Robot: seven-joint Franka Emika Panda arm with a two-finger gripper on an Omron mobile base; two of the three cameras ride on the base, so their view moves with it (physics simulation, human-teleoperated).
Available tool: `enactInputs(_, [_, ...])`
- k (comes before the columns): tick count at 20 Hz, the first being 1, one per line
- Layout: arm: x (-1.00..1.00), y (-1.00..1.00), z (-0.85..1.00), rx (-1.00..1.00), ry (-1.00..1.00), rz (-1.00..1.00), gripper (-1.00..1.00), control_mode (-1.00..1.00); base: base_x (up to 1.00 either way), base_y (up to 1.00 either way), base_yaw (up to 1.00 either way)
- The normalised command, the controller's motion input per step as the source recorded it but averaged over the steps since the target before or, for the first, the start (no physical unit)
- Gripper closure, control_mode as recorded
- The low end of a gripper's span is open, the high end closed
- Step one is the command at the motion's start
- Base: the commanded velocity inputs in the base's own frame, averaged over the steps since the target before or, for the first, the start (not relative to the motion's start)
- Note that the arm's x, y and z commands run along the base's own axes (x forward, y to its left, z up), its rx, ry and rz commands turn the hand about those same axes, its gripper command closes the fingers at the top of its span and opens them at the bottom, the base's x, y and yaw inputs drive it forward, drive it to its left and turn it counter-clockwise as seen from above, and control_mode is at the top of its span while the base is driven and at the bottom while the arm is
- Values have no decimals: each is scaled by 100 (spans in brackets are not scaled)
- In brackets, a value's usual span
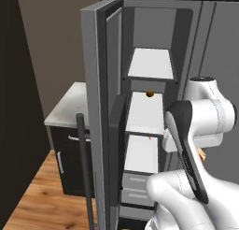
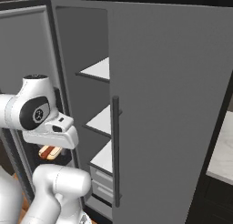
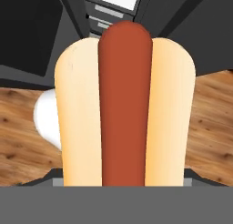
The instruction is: Store the hot dog in the freezer for long-term storage. Close the freezer door after placing the cooked food.
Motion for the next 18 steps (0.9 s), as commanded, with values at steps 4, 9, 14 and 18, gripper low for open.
enactInputs(4, [42,0,-7,0,-21,-13,100,-100,0,0,0])
enactInputs(9, [56,1,-4,0,-8,-34,100,-100,0,0,0])
enactInputs(14, [68,0,-22,0,0,-45,100,-100,0,0,0])
enactInputs(18, [60,0,-44,0,-2,-29,100,-100,0,0,0])
